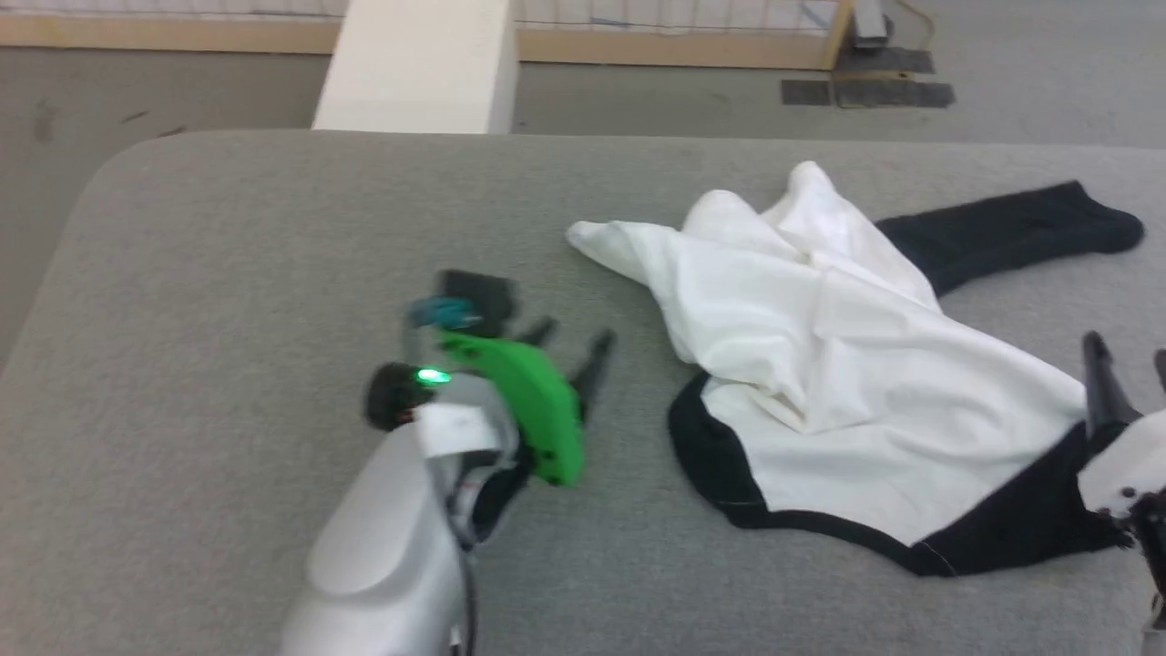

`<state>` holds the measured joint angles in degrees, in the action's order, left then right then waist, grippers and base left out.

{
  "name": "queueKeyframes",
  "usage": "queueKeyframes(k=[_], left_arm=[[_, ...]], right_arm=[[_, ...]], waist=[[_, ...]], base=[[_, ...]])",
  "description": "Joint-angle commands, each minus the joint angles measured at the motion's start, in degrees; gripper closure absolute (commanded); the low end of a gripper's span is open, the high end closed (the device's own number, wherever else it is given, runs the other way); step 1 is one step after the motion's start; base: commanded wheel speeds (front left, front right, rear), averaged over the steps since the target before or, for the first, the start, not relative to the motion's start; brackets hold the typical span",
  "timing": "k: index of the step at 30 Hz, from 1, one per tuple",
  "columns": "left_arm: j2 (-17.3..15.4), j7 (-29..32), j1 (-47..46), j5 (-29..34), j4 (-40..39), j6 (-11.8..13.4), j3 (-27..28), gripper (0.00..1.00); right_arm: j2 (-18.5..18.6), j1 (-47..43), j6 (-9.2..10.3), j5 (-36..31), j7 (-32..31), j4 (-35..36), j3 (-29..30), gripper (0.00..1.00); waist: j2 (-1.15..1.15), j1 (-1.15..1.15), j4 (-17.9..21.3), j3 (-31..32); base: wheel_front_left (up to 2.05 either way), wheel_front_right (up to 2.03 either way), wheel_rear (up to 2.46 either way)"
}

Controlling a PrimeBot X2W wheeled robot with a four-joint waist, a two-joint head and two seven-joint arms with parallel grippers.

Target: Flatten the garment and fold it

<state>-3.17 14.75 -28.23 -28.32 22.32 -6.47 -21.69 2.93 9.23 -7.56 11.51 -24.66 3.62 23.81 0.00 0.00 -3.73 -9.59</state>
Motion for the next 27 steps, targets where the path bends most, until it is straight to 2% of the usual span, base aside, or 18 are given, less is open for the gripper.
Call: queueKeyframes(k=[1, 7, 11, 18, 19, 20, 21, 24, 27], left_arm=[[0.3, 3.2, -2.2, -1.6, 1.1, 0.7, -2.9, 0.00], [0.3, 13.3, -8.0, 0.3, 5.7, 2.4, -12.4, 0.00], [-0.6, 14.8, -10.5, 4.1, 8.9, 4.7, -14.9, 0.00], [-1.0, 19.0, -10.9, 4.7, 13.3, 4.5, -17.1, 0.00], [-0.9, 19.9, -10.7, 4.4, 13.7, 4.0, -17.4, 0.15], [-0.8, 21.1, -10.4, 3.4, 14.1, 3.2, -17.7, 0.80], [-0.7, 21.6, -10.2, 3.0, 14.1, 2.9, -17.8, 1.00], [-0.4, 21.6, -9.6, 0.5, 13.4, 2.3, -17.2, 1.00], [-0.2, 18.8, -9.7, -2.1, 12.1, 3.3, -14.7, 1.00]], right_arm=[[0.0, 1.1, 0.08, 0.1, 0.8, -0.6, -0.9, 0.00], [0.0, 1.5, 0.08, 0.5, 2.4, -2.5, -2.2, 0.00], [0.0, 1.4, 0.08, 1.1, 3.5, -3.6, -2.2, 0.00], [0.0, 1.2, 0.08, 1.2, 4.7, -4.3, -1.5, 0.00], [0.0, 1.3, 0.08, 1.3, 4.8, -4.3, -1.4, 0.00], [0.0, 1.3, 0.08, 1.3, 4.9, -4.5, -1.3, 0.00], [0.0, 1.4, 0.08, 1.2, 5.0, -4.5, -1.3, 0.00], [0.0, 1.6, 0.08, 1.0, 5.2, -5.1, -1.7, 0.00], [0.0, 1.5, 0.08, 0.9, 5.2, -5.5, -2.2, 0.00]], waist=[[0.00, 0.00, 3.5, -1.4], [0.00, 0.00, 7.9, -3.9], [0.00, 0.00, 9.9, -5.2], [0.00, 0.00, 10.6, -6.3], [0.00, 0.00, 10.6, -6.3], [0.00, 0.00, 10.4, -6.3], [0.00, 0.00, 10.2, -6.3], [0.00, 0.00, 9.3, -6.0], [0.00, 0.00, 8.0, -5.5]], base=[[0.00, 0.00, 0.00], [0.00, 0.00, 0.00], [0.00, 0.00, 0.00], [0.00, 0.00, 0.00], [0.00, 0.00, 0.00], [0.00, 0.00, 0.00], [0.00, 0.00, 0.00], [0.00, 0.00, 0.00], [0.00, 0.00, 0.00]])
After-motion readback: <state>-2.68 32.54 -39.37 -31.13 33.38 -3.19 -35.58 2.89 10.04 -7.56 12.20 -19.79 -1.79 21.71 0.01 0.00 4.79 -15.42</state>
